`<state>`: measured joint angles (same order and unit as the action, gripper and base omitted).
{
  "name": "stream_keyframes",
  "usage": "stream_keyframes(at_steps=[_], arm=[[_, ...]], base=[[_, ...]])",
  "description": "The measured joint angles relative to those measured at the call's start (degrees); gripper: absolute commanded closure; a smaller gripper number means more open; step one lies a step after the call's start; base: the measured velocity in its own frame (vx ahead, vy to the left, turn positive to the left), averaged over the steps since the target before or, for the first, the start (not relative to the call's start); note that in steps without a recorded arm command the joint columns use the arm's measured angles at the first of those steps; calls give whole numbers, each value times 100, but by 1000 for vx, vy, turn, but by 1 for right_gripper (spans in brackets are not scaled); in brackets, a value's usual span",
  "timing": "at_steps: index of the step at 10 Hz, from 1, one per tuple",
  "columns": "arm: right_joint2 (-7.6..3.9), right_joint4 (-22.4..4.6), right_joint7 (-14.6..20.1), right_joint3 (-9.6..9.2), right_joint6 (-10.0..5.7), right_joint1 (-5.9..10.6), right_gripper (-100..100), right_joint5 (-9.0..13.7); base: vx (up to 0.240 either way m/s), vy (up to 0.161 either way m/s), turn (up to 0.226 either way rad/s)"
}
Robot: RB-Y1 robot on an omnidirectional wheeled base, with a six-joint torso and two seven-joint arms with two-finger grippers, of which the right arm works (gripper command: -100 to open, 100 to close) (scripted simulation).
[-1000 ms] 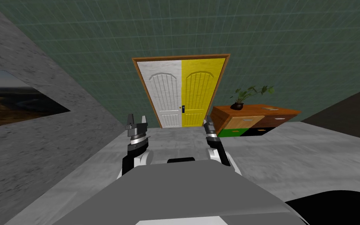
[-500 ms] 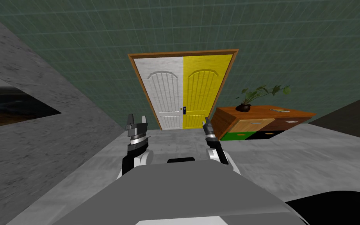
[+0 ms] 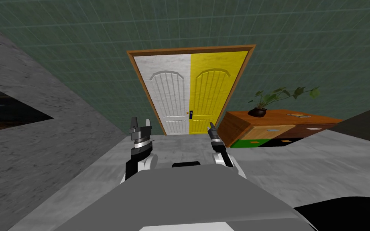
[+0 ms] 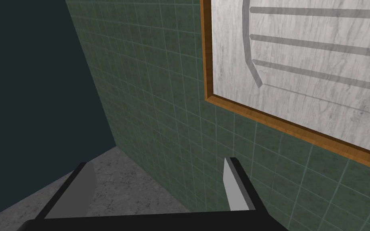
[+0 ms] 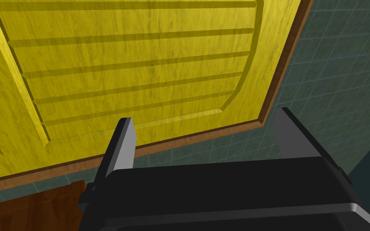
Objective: Pull the door open
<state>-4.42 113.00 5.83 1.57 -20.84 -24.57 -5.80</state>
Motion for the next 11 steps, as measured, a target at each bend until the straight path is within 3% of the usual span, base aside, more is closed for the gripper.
stream_keyframes(at_steps=[5, 11], arm=[[-140, -586, 426, 83, 31, 170, -100, -198], [-220, -1252, 878, 153, 63, 351, -100, -442]], base=[[180, 43, 8], [171, 52, 8]])
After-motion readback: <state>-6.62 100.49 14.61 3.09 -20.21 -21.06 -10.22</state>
